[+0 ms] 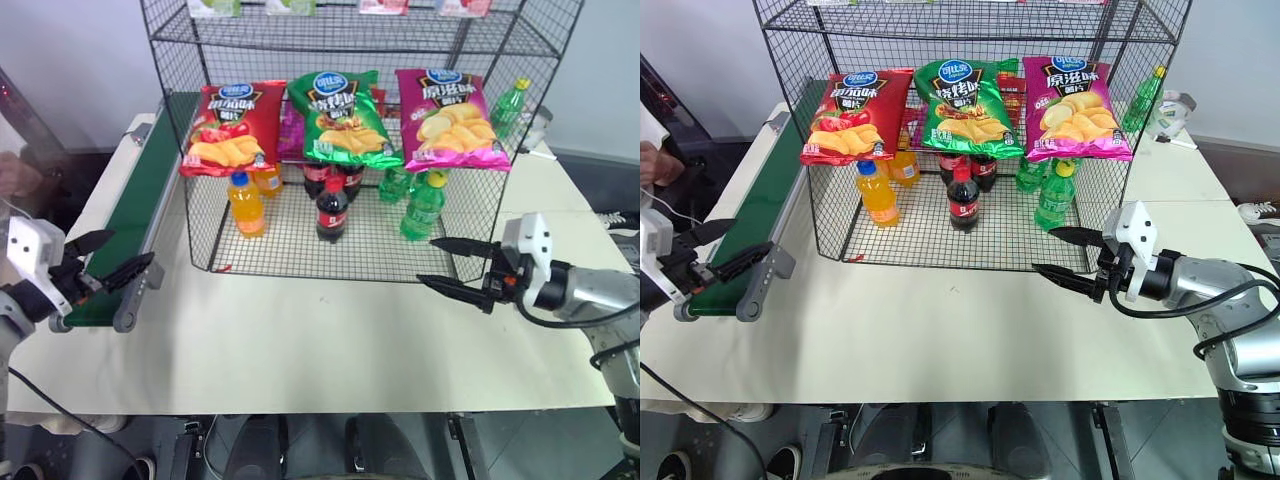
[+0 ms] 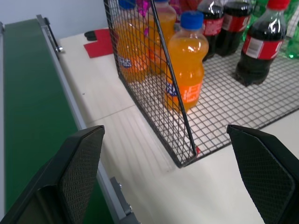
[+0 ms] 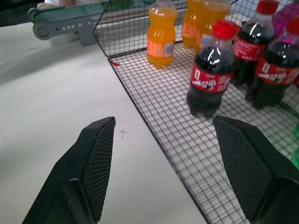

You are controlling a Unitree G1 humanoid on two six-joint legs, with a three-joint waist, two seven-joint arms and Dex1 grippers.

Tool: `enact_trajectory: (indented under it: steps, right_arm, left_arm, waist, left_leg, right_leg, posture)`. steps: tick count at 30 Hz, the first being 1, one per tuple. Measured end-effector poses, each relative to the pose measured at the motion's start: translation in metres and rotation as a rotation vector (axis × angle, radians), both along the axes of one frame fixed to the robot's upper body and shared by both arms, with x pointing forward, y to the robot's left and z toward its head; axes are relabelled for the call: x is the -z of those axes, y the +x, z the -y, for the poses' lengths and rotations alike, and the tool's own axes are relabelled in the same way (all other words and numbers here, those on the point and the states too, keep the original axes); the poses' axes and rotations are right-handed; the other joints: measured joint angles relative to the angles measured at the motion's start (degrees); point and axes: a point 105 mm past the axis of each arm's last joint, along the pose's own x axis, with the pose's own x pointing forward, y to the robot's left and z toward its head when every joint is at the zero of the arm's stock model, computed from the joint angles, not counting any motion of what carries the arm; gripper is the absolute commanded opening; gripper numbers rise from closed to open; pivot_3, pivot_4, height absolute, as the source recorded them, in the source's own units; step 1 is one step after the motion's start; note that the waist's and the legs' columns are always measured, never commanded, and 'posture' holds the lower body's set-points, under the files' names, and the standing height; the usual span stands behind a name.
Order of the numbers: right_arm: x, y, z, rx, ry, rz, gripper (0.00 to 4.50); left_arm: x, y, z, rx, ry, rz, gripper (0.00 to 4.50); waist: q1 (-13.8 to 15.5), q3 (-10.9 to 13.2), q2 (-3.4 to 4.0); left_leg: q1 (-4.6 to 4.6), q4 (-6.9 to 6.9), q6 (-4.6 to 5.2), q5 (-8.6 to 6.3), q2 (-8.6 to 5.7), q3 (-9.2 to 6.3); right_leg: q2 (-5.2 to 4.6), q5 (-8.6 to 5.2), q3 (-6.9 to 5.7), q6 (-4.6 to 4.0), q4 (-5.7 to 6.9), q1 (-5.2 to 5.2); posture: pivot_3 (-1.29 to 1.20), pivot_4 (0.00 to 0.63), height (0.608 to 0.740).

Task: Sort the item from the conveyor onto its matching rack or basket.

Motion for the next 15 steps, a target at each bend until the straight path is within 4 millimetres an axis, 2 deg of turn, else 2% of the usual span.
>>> enact_trajectory:
  steps: [9,15]
  right_arm:
    - [0.0102,-0.0005,0.0097,0.005,-0.015,0.0,3.46]
    - [0.0097,-0.001,0.0088,-0.003,-0.016,0.015,3.46]
  left_arm:
    - [0.0007,0.0002,-0.002,-0.007,0.014,0.007,4.5]
    - [0.0005,0.0006,-0.0027,-0.01,0.012,0.008,4.5]
  waist:
    - [0.11,0.0,0.0]
    - [0.19,0.0,0.0]
  left_leg:
    - [0.0,0.04,0.0,0.0,0.0,0.01]
    - [0.0,0.07,0.0,0.0,0.0,0.01]
  right_leg:
    - [0.0,0.0,0.0,0.0,0.02,0.0]
    - [0.0,0.0,0.0,0.0,0.05,0.0]
  posture:
    - [0.0,0.15,0.739]
    - [0.0,0.15,0.739]
